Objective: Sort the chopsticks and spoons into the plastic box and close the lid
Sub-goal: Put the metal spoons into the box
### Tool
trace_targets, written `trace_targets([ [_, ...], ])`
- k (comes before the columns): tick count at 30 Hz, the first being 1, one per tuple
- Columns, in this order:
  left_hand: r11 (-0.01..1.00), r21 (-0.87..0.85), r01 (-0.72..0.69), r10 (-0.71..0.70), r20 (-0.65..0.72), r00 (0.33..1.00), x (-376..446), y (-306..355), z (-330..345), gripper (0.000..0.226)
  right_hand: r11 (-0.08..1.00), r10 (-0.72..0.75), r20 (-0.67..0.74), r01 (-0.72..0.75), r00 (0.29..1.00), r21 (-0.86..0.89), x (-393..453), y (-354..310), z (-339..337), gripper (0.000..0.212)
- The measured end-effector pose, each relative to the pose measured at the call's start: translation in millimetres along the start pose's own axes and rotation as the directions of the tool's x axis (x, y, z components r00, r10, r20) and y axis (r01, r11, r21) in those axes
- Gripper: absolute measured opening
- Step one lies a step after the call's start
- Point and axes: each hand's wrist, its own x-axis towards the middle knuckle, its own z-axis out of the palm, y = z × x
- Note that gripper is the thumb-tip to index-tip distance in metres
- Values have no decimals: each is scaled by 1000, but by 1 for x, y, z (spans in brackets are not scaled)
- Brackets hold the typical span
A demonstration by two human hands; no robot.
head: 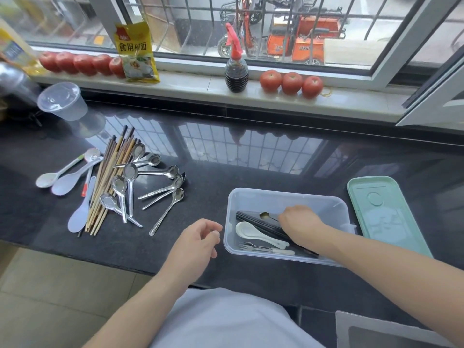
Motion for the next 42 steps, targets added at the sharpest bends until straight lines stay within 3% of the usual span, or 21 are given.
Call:
trace_targets([
  [4, 1000, 6, -11, 11, 13, 1000, 0, 1, 0, 16, 994, 17, -31, -13, 999, 107, 3, -3, 2, 24],
  [10, 999, 10, -32, 32, 37, 999, -1, 0, -3, 17, 991, 16, 10, -17, 1000, 135, -17, 3, -10, 18],
  [15, 999, 1, -39, 39, 47, 998, 2, -2, -9, 17, 905, 87, 46, -98, 995, 413, -39, 16, -31, 24],
  [17, 999, -16, -41, 41, 53, 998, 4, -2, -14, 17, 784, 117, 4, -95, 993, 613, -47, 10, -47, 30],
  [20, 999, -40, -31, 34, 83, 996, 11, -4, -25, 18, 502, 190, -119, 8, 975, 865, -55, -16, -81, 26],
  [24, 999, -22, -27, 30, 150, 988, 29, -16, -63, 19, 123, 244, -179, 152, 953, 981, -56, -73, -130, 33],
  [27, 1000, 13, -6, 4, 131, 991, 47, -40, -105, 19, -84, 210, -120, 140, 970, 987, -46, -125, -152, 27],
  [29, 999, 41, 21, -26, 113, 993, 59, -61, -137, 20, -100, 141, -55, 69, 988, 993, -27, -161, -156, 24],
  [33, 992, 74, 104, -112, 104, 988, 76, -103, -197, 21, -55, 51, 246, -244, 968, 968, 32, -231, -137, 13],
  [35, 989, 94, 111, -122, 128, 984, 83, -122, -222, 20, 35, 128, 328, -335, 936, 942, 64, -257, -136, 11],
  [38, 986, 111, 126, -143, 163, 976, 93, -143, -252, 20, 157, 387, 346, -430, 855, 889, 107, -282, -149, 27],
  [42, 987, 121, 106, -130, 208, 969, 103, -148, -277, 20, 168, 596, 358, -547, 719, 820, 137, -299, -159, 30],
])
